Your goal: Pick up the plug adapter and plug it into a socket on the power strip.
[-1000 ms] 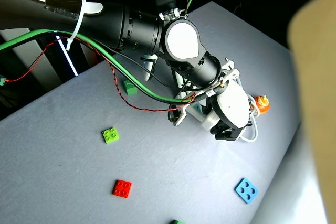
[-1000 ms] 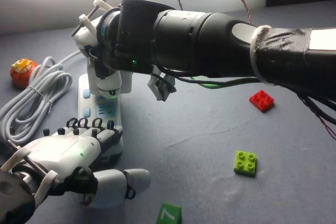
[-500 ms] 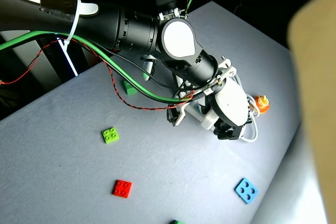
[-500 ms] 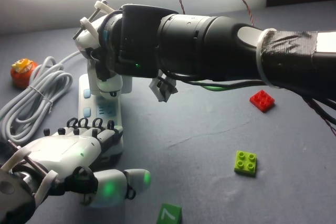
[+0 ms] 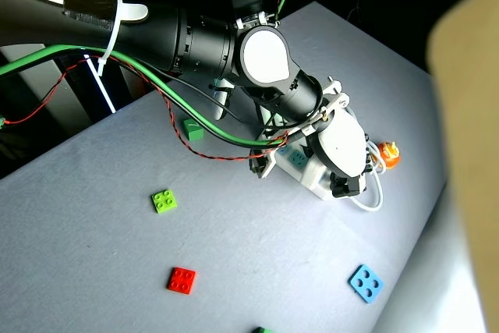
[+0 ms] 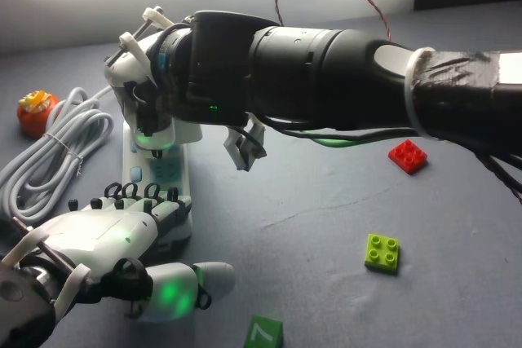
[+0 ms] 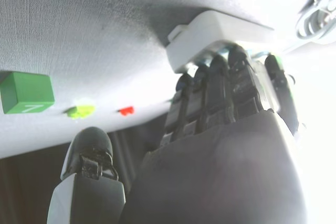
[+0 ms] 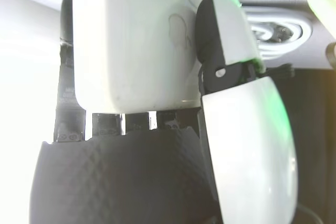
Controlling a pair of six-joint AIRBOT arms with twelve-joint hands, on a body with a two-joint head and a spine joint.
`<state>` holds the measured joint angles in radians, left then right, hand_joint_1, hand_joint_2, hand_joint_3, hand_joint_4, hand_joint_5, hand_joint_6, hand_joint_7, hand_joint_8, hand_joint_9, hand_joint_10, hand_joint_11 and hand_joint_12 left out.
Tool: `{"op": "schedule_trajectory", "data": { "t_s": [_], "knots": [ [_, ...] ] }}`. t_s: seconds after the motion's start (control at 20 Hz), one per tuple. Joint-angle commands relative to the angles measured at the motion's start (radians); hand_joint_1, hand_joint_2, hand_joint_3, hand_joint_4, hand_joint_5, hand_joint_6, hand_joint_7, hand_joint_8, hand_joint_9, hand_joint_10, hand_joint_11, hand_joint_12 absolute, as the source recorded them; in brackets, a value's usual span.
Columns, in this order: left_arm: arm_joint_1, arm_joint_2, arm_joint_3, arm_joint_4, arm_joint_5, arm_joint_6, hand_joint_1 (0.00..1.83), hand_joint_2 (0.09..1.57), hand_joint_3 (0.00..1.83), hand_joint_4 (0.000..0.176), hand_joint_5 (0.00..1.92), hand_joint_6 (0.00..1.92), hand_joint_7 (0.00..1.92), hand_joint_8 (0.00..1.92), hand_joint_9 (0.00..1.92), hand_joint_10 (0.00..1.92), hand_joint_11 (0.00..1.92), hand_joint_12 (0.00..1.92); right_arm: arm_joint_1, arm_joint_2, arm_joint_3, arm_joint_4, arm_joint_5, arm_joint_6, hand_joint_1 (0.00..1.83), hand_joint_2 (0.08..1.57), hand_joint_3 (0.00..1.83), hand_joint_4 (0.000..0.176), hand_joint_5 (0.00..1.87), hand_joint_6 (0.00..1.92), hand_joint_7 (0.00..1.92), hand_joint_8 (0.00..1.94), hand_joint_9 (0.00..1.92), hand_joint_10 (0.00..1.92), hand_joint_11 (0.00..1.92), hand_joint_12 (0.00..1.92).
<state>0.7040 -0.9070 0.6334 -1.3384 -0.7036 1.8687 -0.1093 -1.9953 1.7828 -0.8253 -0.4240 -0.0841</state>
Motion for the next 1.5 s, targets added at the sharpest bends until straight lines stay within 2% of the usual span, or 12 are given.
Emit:
{"op": "schedule_trajectory", "data": {
  "t_s": [0.0, 0.1, 0.4, 0.55, 0.9, 1.0, 1.15, 1.2, 1.25, 1.3, 1.35, 1.45],
  "knots": [
    [0.004, -0.004, -0.004, -0.018, 0.041, -0.006, 0.0, 1.17, 0.0, 0.0, 0.1, 0.0, 0.13, 0.0, 0.1, 0.0, 0.0, 0.14, -0.002, 0.003, -0.011, -0.012, 0.045, -0.001, 1.01, 1.11, 0.0, 0.0, 0.59, 0.0, 0.65, 0.0, 0.64, 0.0, 0.17, 1.14],
    [0.004, -0.004, -0.004, -0.018, 0.041, -0.006, 0.0, 1.17, 0.0, 0.0, 0.09, 0.0, 0.13, 0.0, 0.1, 0.0, 0.0, 0.15, 0.003, 0.017, -0.027, -0.013, 0.048, -0.001, 0.93, 1.12, 0.0, 0.0, 0.46, 0.0, 0.53, 0.0, 0.51, 0.0, 0.01, 1.16],
    [0.0, -0.004, -0.002, -0.018, 0.041, -0.006, 0.0, 1.17, 0.0, 0.0, 0.12, 0.0, 0.16, 0.01, 0.12, 0.01, 0.0, 0.18, 0.023, 0.057, -0.053, -0.015, 0.076, 0.014, 0.85, 1.09, 0.0, 0.0, 0.3, 0.0, 0.4, 0.0, 0.38, 0.0, 0.0, 0.94],
    [-0.008, -0.004, 0.0, -0.018, 0.044, -0.006, 0.0, 1.18, 0.0, 0.0, 0.12, 0.0, 0.15, 0.0, 0.12, 0.0, 0.0, 0.19, 0.034, 0.073, -0.06, -0.015, 0.088, 0.019, 0.83, 1.04, 0.0, 0.0, 0.23, 0.0, 0.27, 0.0, 0.26, 0.0, 0.0, 0.73],
    [-0.038, -0.004, 0.01, -0.018, 0.061, -0.005, 0.0, 1.18, 0.0, 0.0, 0.13, 0.0, 0.15, 0.0, 0.12, 0.0, 0.0, 0.22, 0.062, 0.137, -0.113, -0.015, 0.097, 0.022, 0.87, 0.99, 0.0, 0.0, 0.2, 0.0, 0.24, 0.0, 0.23, 0.0, 0.0, 0.58],
    [-0.051, -0.004, 0.019, -0.018, 0.077, -0.003, 0.0, 1.17, 0.0, 0.0, 0.14, 0.0, 0.21, 0.01, 0.18, 0.01, 0.0, 0.33, 0.081, 0.208, -0.196, -0.015, 0.099, 0.021, 0.81, 0.99, 0.0, 0.0, 0.23, 0.01, 0.29, 0.01, 0.27, 0.01, 0.0, 0.67],
    [-0.07, -0.003, 0.036, -0.018, 0.109, -0.003, 0.0, 1.2, 0.0, 0.0, 0.4, 0.04, 0.52, 0.05, 0.46, 0.09, 0.0, 0.85, 0.114, 0.332, -0.337, -0.015, 0.103, 0.008, 0.73, 0.96, 0.0, 0.0, 0.38, 0.03, 0.45, 0.03, 0.47, 0.07, 0.0, 1.06],
    [-0.077, -0.002, 0.04, -0.018, 0.116, -0.002, 0.05, 1.2, 0.0, 0.0, 0.39, 0.14, 0.5, 0.17, 0.34, 0.51, 0.0, 1.01, 0.119, 0.359, -0.368, -0.016, 0.103, 0.006, 0.69, 0.96, 0.0, 0.0, 0.42, 0.03, 0.47, 0.04, 0.51, 0.09, 0.0, 1.12],
    [-0.09, -0.002, 0.048, -0.018, 0.13, -0.002, 0.14, 1.19, 0.0, 0.0, 0.08, 1.11, 0.17, 1.09, 0.09, 1.28, 0.0, 1.37, 0.134, 0.425, -0.446, -0.016, 0.1, -0.002, 0.65, 0.95, 0.0, 0.0, 0.46, 0.05, 0.51, 0.07, 0.55, 0.14, 0.0, 1.22],
    [-0.103, 0.0, 0.055, -0.018, 0.143, 0.002, 0.17, 1.18, 0.0, 0.0, 0.01, 1.7, 0.03, 1.67, 0.02, 1.73, 0.0, 1.71, 0.145, 0.477, -0.506, -0.018, 0.098, -0.002, 0.62, 0.95, 0.0, 0.0, 0.45, 0.09, 0.4, 0.38, 0.43, 0.5, 0.0, 1.27],
    [-0.118, 0.003, 0.064, -0.018, 0.162, 0.003, 0.22, 1.18, 0.0, 0.0, 0.0, 1.88, 0.01, 1.87, 0.0, 1.88, 0.0, 1.88, 0.157, 0.538, -0.572, -0.021, 0.098, 0.001, 0.57, 0.94, 0.0, 0.0, 0.44, 0.17, 0.28, 0.73, 0.31, 0.89, 0.0, 1.41],
    [-0.138, 0.013, 0.073, -0.018, 0.182, 0.003, 0.27, 1.16, 0.0, 0.0, 0.0, 1.92, 0.0, 1.92, 0.0, 1.92, 0.0, 1.92, 0.171, 0.63, -0.664, -0.028, 0.097, 0.02, 0.57, 0.94, 0.0, 0.0, 0.06, 1.07, 0.06, 1.22, 0.13, 1.32, 0.0, 1.53]
  ]
}}
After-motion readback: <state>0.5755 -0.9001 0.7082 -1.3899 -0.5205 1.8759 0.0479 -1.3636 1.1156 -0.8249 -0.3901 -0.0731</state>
